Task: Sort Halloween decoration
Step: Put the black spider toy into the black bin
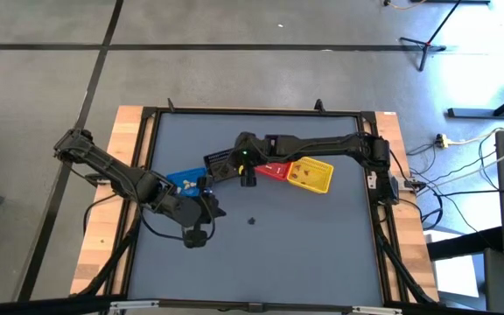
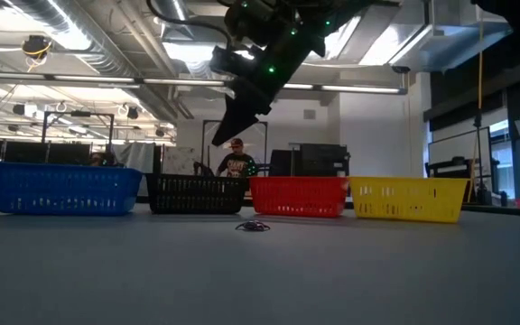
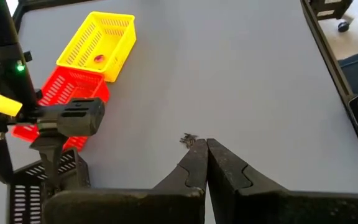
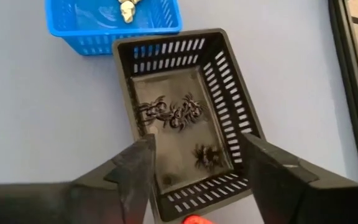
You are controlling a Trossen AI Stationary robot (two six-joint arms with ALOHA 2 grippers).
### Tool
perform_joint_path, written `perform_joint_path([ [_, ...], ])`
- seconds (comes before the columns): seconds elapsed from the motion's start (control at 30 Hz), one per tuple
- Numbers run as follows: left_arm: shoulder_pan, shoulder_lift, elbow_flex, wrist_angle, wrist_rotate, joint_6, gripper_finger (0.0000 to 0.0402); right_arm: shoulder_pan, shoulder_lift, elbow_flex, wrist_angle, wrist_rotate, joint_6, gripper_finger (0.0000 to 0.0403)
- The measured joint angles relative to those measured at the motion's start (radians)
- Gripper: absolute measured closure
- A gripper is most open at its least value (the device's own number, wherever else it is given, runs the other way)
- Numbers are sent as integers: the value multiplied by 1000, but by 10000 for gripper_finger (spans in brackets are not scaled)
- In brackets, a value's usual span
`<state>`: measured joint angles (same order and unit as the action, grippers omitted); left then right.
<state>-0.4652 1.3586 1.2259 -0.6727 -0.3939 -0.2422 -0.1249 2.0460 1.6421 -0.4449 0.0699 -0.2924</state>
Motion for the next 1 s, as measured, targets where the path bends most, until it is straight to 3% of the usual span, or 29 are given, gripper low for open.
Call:
perform_joint_path([
  [0.23,21,2,0,23,12,-45,401,16,-52,0,-102,0,0,153],
  [0.47,55,33,0,62,57,-47,401,90,-171,1,-201,71,-2,154],
  [0.77,110,77,0,146,90,-96,401,218,-324,1,-521,160,29,155],
  [0.93,122,97,0,201,107,-91,401,292,-384,-7,-741,150,143,155],
  [1.0,123,115,0,203,107,-92,401,326,-415,-49,-754,159,207,155],
])
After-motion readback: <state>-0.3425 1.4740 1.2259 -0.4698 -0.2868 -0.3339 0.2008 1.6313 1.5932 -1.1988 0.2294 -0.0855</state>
